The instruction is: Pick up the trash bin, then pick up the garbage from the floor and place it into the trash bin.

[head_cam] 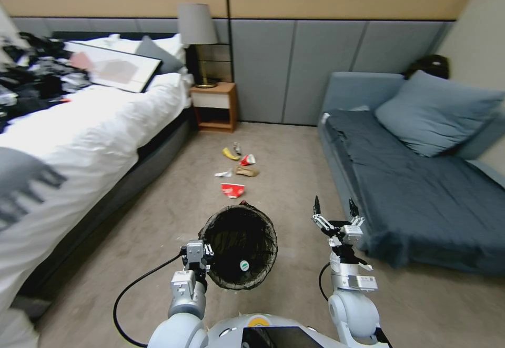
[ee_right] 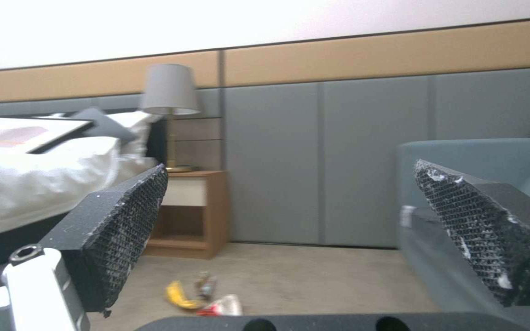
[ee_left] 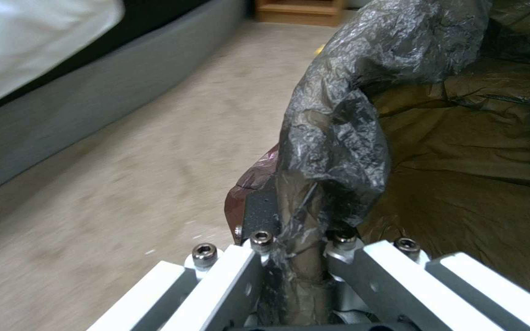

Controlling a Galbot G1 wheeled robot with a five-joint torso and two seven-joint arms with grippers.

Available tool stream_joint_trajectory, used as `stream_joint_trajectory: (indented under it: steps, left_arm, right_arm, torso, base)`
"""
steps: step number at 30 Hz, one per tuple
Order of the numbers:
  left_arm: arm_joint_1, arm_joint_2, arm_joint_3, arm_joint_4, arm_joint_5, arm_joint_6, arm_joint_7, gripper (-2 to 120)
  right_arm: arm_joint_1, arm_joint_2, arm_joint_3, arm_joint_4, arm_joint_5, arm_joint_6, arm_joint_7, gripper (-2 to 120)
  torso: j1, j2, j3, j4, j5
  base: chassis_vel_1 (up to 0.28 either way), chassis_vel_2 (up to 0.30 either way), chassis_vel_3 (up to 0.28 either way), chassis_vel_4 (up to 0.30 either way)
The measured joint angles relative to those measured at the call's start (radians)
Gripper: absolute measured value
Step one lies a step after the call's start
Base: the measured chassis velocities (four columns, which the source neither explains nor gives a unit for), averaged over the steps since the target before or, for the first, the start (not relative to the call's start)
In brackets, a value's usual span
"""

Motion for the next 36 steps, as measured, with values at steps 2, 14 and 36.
stream_joint_trajectory:
  steps: [2, 14, 36]
  left_arm:
    - [0.000, 0.000, 0.000, 0.002, 0.001, -0.001, -0.001, 0]
    - [-0.001, -0.001, 0.002, 0.012, 0.007, -0.028, 0.002, 0]
    - [-0.001, -0.002, 0.001, 0.012, 0.009, -0.030, 0.001, 0]
  right_arm:
    - [0.001, 0.000, 0.000, -0.001, 0.000, 0.001, 0.000, 100]
    - [0.013, 0.004, 0.005, -0.008, -0.030, 0.029, 0.003, 100]
    - [0.018, 0.016, 0.003, -0.020, -0.030, 0.041, -0.031, 100]
  torso:
    - [0.000, 0.000, 0.000, 0.0000, -0.0001]
    - [0.000, 0.000, 0.000, -0.0002, 0.0000]
    - [0.000, 0.000, 0.000, -0.0001, 0.0000]
  base:
    - [0.119, 0.125, 0.136, 0.129]
    - [0.079, 0.078, 0.085, 0.085]
    - [0.000, 0.000, 0.000, 0.000]
